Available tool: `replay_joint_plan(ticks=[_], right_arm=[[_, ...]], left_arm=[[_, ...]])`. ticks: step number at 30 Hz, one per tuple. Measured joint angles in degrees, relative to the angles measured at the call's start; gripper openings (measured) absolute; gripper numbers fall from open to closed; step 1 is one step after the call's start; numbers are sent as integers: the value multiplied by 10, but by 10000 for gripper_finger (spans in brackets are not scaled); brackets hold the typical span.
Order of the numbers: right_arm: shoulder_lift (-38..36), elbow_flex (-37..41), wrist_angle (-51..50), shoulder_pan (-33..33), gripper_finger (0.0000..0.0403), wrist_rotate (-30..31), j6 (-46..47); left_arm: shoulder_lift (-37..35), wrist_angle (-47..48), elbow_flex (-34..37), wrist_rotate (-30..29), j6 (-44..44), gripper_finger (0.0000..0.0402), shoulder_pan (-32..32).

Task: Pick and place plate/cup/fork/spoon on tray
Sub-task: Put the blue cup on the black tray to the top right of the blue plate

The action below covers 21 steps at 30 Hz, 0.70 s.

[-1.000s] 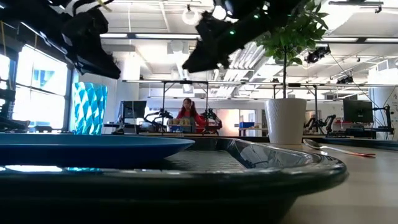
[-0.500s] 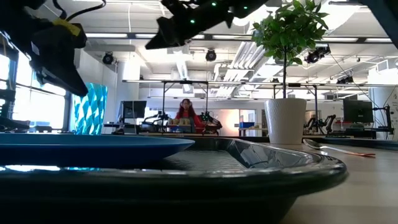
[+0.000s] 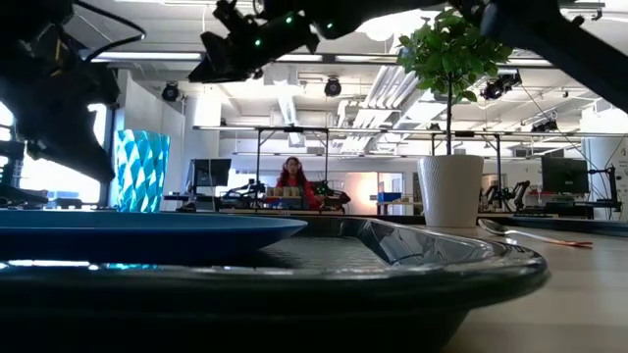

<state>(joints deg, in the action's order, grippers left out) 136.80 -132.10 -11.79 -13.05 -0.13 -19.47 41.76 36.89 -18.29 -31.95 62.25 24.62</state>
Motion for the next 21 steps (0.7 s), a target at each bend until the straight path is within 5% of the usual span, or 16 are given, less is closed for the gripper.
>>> replay_joint_plan(ticks=[5,13,21], right_arm=[[35,-14,43,-5,174,-47,-14],[39,-8,45,-20,174,-37,34],[46,-7,117,-44,174,-33,226]], left_arm=[[0,15,4,4,22,91,24],[-2,30,-1,-67,1,91,26],[-2,80,-60,-114,-34,91,26]])
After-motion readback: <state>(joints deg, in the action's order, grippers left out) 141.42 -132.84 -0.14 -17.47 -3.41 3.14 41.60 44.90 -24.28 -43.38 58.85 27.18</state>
